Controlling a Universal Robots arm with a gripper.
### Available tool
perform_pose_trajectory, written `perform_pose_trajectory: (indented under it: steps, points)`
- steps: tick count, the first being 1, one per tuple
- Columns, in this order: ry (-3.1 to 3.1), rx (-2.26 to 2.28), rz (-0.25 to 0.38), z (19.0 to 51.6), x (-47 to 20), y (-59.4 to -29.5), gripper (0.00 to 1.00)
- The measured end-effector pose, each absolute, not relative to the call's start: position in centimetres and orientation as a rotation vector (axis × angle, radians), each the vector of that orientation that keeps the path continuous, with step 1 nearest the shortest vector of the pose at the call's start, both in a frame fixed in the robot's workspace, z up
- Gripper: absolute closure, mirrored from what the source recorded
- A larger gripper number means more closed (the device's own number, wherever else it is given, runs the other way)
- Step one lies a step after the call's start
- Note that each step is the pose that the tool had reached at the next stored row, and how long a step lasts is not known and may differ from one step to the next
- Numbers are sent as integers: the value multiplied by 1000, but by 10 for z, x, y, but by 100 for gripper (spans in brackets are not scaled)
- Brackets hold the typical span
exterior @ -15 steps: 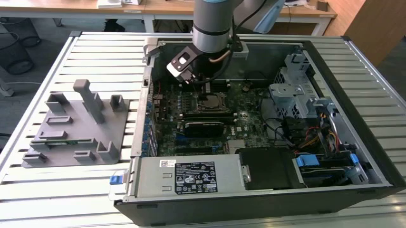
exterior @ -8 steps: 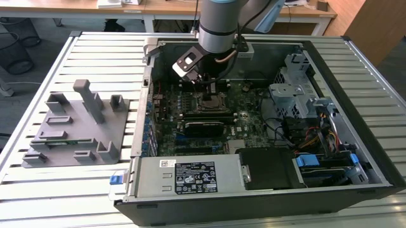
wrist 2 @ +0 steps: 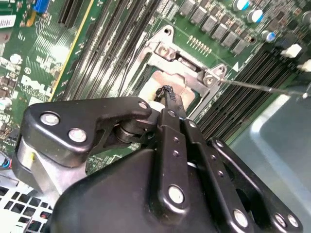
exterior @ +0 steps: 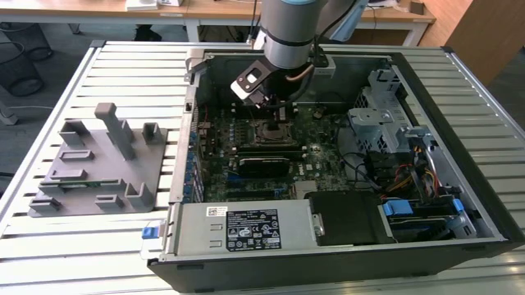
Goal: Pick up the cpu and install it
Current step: 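Install the first cpu locking lever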
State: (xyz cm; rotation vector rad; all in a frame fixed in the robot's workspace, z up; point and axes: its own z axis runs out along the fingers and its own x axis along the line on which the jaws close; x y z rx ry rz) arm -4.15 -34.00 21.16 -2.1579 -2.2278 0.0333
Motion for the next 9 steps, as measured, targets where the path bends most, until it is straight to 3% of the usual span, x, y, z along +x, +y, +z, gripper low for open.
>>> perform_pose_trajectory:
  steps: [9]
  points:
    - [-2227,-2157,35,212,-30,-340,89]
